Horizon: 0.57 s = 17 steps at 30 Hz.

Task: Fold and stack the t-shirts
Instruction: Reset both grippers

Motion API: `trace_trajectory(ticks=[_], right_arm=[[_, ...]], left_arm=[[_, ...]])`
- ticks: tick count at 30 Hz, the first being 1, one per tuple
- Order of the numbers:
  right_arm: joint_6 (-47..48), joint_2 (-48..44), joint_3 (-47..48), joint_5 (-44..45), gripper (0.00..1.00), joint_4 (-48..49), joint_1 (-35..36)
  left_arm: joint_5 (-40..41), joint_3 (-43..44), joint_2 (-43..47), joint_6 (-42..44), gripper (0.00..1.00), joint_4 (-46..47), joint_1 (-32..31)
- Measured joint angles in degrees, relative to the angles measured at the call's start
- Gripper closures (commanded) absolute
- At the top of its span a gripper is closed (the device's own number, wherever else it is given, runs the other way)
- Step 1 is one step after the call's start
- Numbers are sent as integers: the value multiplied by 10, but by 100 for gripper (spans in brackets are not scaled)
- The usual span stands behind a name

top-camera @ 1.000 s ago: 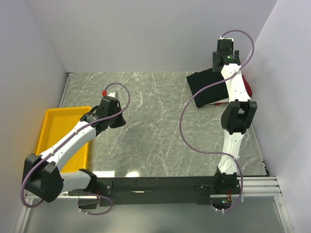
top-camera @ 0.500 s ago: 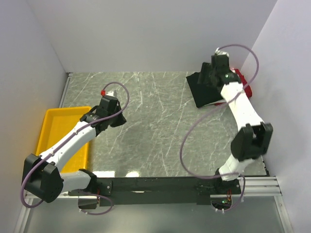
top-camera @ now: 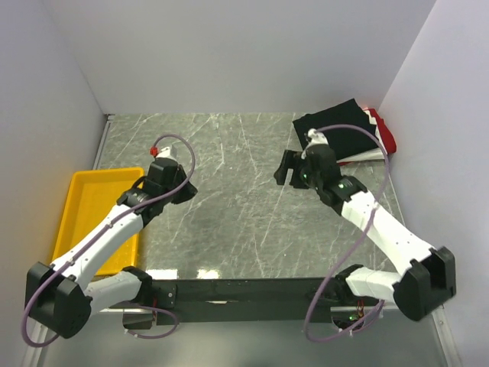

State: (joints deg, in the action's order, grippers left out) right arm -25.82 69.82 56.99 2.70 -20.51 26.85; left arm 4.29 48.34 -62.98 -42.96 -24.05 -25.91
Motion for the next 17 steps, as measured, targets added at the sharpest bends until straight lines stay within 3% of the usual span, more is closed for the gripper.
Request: trace_trajectory(ticks=[8, 17], right_arm=[[-24, -123, -87, -1, 7, 8, 0], [-24, -140, -102, 10, 7, 8, 0]], left_arm=[[-2, -47, 43, -4, 99, 17, 0], [-4, -63, 59, -13, 99, 29, 0]])
